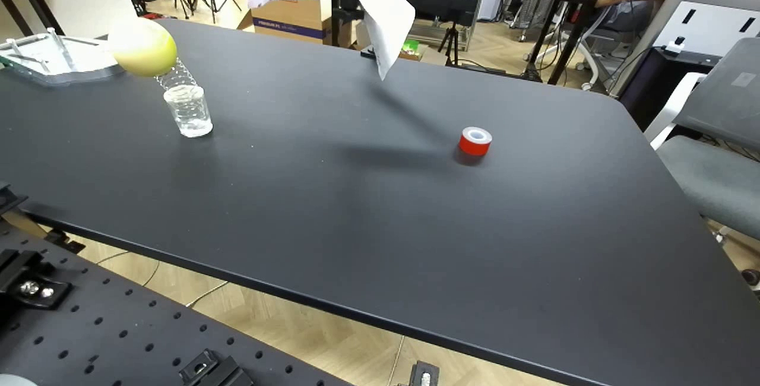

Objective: Hang the towel on the rack on the table

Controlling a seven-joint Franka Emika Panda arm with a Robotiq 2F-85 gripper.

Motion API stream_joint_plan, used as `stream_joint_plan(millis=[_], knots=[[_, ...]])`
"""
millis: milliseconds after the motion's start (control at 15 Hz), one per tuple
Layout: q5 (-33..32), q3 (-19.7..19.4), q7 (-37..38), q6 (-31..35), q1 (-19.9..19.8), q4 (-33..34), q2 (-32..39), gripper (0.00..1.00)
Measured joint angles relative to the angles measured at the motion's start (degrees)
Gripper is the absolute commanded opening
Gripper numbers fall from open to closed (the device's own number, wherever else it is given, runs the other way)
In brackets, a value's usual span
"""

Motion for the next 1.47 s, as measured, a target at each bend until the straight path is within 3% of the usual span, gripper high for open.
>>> stream_joint_plan(millis=[133,200,333,933,1000,1067,1200,1467], knots=[[1.0,0.2,0.0,0.0,0.7,-1.2,0.0,0.06],[1.6,0.2,0.0,0.0,0.9,-1.8,0.0,0.31],[2.3,0.2,0.0,0.0,1.0,-2.6,0.0,0.33],[2.9,0.2,-0.1,0.1,1.0,-3.4,-0.6,0.95],[2.9,0.3,-0.1,0.1,1.0,-3.4,-0.8,0.99],[3.0,0.3,-0.2,0.1,1.1,-3.4,-0.9,0.82],[3.4,0.4,-0.5,0.0,1.2,-3.4,-1.1,0.96],[3.8,0.6,-0.7,0.0,1.2,-3.4,-1.1,0.99]])
